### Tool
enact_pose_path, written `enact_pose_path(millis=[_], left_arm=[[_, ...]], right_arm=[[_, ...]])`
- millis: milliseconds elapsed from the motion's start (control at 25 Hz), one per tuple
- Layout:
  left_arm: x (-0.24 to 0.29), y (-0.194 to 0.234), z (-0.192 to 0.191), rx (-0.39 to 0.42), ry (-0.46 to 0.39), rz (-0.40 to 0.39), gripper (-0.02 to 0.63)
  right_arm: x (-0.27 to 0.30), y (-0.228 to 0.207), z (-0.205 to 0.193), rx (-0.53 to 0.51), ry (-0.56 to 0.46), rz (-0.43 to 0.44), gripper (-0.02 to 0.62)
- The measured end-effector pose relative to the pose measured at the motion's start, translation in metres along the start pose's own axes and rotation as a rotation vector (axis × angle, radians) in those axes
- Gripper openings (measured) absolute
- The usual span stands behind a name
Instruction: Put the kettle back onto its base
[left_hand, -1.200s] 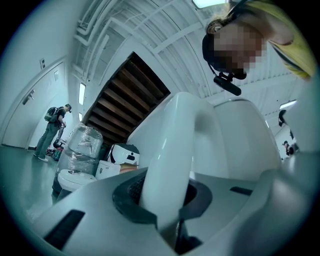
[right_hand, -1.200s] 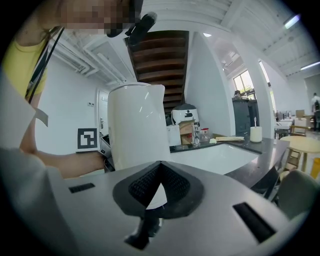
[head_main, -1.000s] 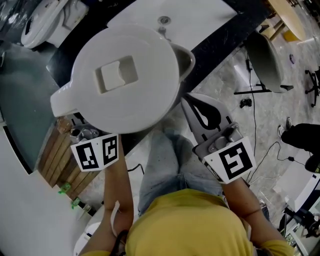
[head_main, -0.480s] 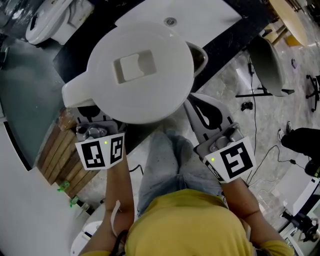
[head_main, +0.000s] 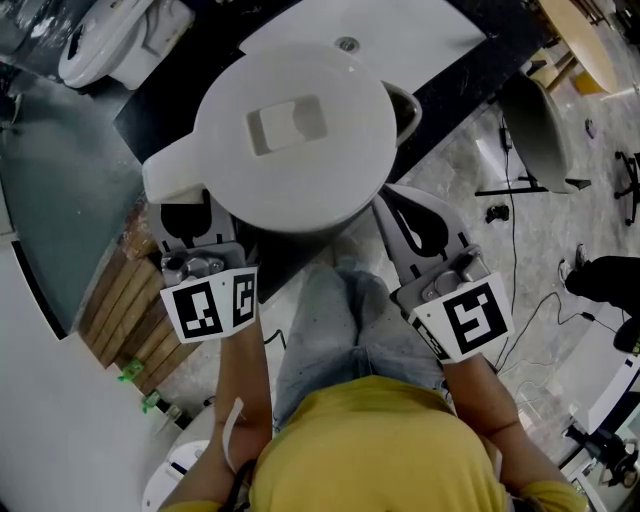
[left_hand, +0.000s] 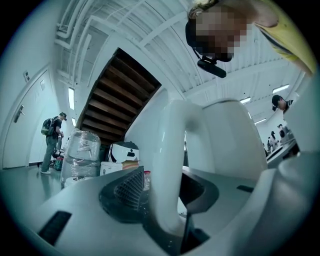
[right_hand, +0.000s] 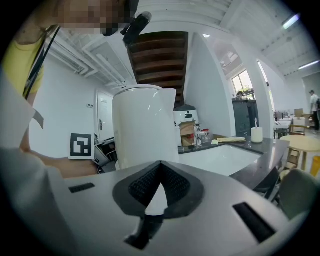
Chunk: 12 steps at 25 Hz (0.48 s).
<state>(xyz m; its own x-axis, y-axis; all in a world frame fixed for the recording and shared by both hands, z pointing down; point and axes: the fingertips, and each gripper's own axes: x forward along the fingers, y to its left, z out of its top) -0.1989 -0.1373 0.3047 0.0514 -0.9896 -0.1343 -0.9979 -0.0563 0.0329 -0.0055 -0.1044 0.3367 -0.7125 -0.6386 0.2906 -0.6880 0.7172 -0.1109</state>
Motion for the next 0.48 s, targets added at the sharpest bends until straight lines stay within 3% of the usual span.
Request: enact_pose_path(millis=[480], left_arm=[[-0.021, -0.007, -0.003, 0.003, 0.063, 0.01, 0.172]], right_arm=[[-0.012, 0.001, 0.009, 0.015, -0.023, -0.03, 0.015]])
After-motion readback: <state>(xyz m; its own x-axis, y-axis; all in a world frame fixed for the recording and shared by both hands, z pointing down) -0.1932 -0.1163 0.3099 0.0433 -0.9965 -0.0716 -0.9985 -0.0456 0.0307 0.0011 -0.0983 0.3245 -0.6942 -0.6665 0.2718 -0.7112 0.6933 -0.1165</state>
